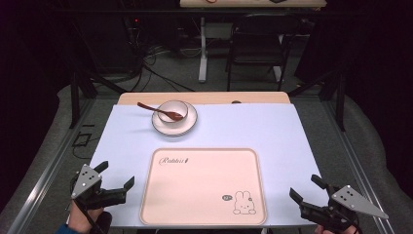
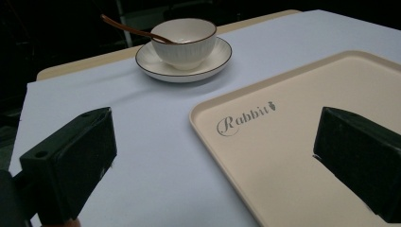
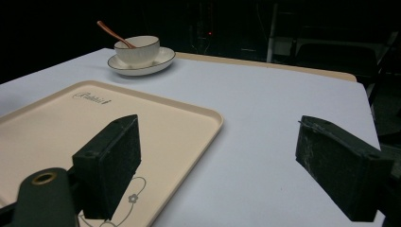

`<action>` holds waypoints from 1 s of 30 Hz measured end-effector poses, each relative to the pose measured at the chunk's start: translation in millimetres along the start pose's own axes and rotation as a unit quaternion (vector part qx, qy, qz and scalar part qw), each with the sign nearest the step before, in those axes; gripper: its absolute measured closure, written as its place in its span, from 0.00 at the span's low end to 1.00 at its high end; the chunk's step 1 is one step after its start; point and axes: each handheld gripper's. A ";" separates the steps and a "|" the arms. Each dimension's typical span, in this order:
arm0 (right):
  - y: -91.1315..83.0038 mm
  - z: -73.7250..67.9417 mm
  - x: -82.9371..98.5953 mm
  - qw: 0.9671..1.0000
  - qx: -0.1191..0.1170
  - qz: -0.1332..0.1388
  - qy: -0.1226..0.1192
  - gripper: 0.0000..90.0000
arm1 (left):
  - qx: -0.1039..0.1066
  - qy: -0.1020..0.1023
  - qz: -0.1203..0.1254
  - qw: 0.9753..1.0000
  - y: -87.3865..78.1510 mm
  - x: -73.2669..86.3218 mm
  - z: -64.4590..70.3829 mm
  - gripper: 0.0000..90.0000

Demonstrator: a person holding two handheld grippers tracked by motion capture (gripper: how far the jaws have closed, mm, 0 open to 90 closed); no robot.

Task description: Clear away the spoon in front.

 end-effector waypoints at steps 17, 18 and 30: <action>-0.2 0.1 0.0 1.000 -0.001 0.001 0.000 0.16 | -0.030 0.002 0.014 0.999 11.2 -5.2 5.8 0.00; -0.2 0.0 0.0 1.000 -0.001 0.001 0.000 0.16 | -0.029 0.001 0.014 0.999 12.1 -5.7 5.8 0.00; -0.3 -0.1 0.0 1.000 -0.001 0.001 0.000 0.16 | -0.035 -0.004 0.014 0.999 30.5 -9.7 3.3 0.00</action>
Point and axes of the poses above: each handheld gripper's, and its own axes: y roughly forward along the jaws, x roughly out of its underside, z roughly to its right, and after that the axes turned 13 degrees about z, right-handed
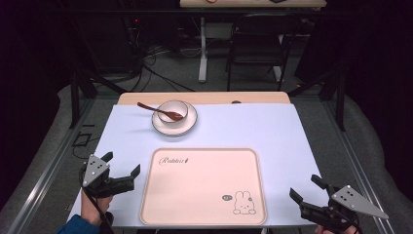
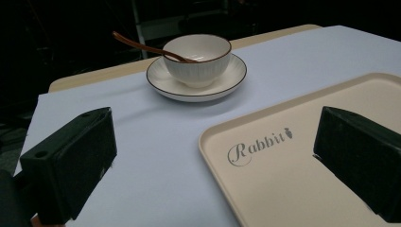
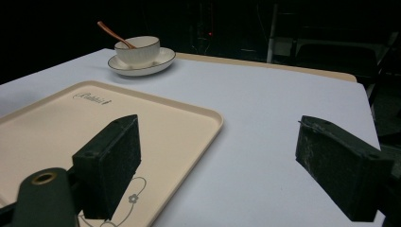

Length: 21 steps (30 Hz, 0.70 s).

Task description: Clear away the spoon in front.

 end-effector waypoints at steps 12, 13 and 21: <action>0.1 0.2 0.1 1.000 0.001 0.000 0.000 0.16 | 0.001 0.023 -0.019 1.000 29.5 -1.4 1.6 0.00; 0.1 0.2 0.1 1.000 0.001 -0.001 0.000 0.16 | 0.001 0.023 -0.019 1.000 29.5 -1.4 1.6 0.00; 0.4 0.3 0.2 1.000 0.001 -0.001 0.000 0.16 | -0.002 0.029 -0.020 0.999 50.6 -3.3 -0.8 0.00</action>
Point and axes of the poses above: each handheld gripper's, and its own axes: y roughly forward along the jaws, x roughly out of its underside, z roughly to its right, and after that the axes turned 13 degrees about z, right-handed
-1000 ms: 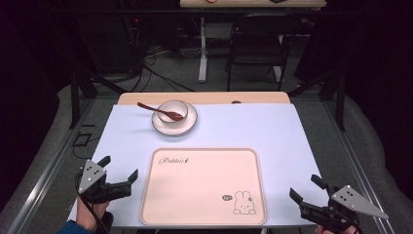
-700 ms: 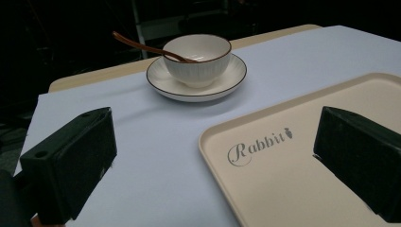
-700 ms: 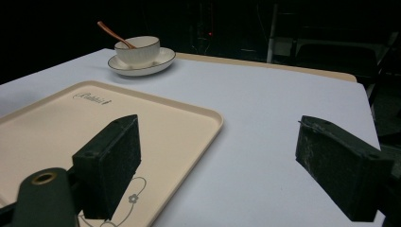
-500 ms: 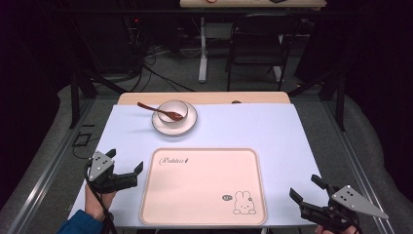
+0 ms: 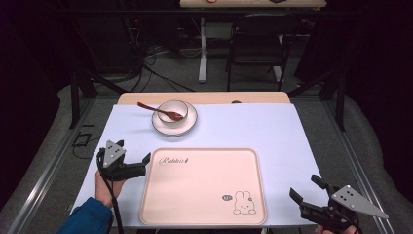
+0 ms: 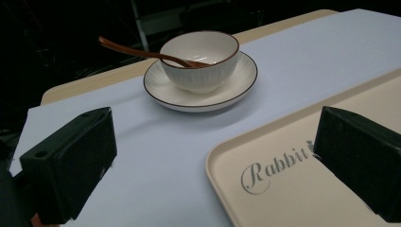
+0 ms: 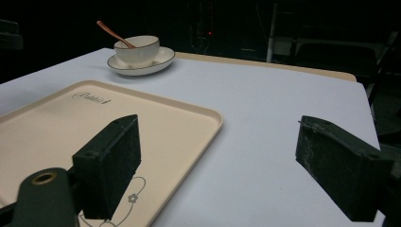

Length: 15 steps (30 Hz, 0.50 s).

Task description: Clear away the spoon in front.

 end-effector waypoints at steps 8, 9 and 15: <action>0.0 0.0 0.0 1.000 0.000 0.000 0.000 0.16 | -0.006 -0.016 -0.001 1.000 19.0 -2.2 -7.1 0.00; 0.0 0.1 0.0 1.000 0.000 0.000 0.000 0.16 | -0.006 -0.016 -0.001 1.000 19.0 -2.2 -7.1 0.00; -0.2 0.1 0.0 1.000 0.000 0.001 0.000 0.16 | -0.016 -0.014 0.004 1.000 27.9 -3.4 -9.4 0.00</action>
Point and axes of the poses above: each handheld gripper's, and its own axes: y roughly forward along the jaws, x roughly out of its underside, z roughly to its right, and after that the axes turned 13 degrees about z, right-handed
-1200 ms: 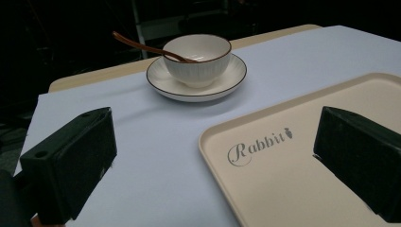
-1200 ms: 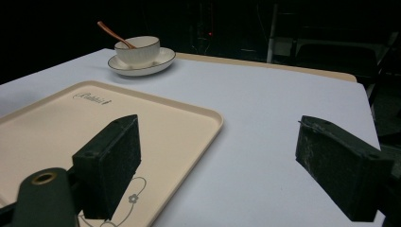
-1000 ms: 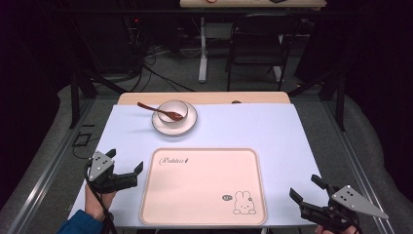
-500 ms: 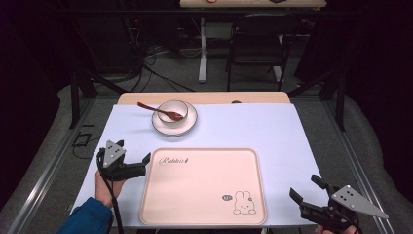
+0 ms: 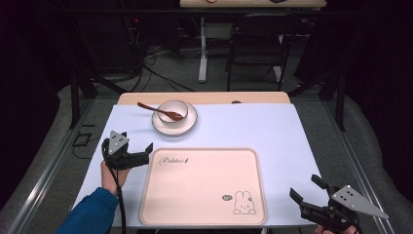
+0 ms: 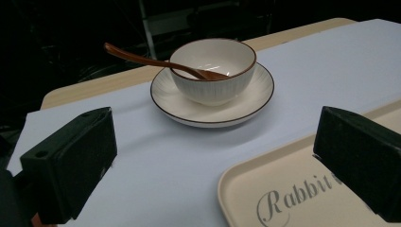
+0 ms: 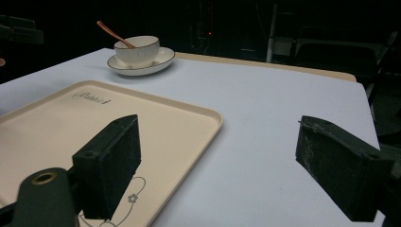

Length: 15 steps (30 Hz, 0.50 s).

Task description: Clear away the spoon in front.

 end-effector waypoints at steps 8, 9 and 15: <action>0.0 -0.1 -0.1 1.000 0.001 -0.001 -0.001 0.16 | -0.013 -0.006 0.004 1.000 12.7 -1.4 -4.8 0.00; 0.0 -0.1 0.0 1.000 0.001 -0.001 -0.001 0.16 | -0.015 -0.010 0.005 1.000 15.3 -1.5 -5.9 0.00; 0.1 0.0 0.0 1.000 0.001 0.000 0.000 0.16 | -0.026 -0.032 0.002 0.999 30.2 -0.7 -12.8 0.00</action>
Point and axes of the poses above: each handheld gripper's, and its own axes: y roughly forward along the jaws, x roughly out of its underside, z roughly to its right, and after that the axes turned 13 degrees about z, right-handed
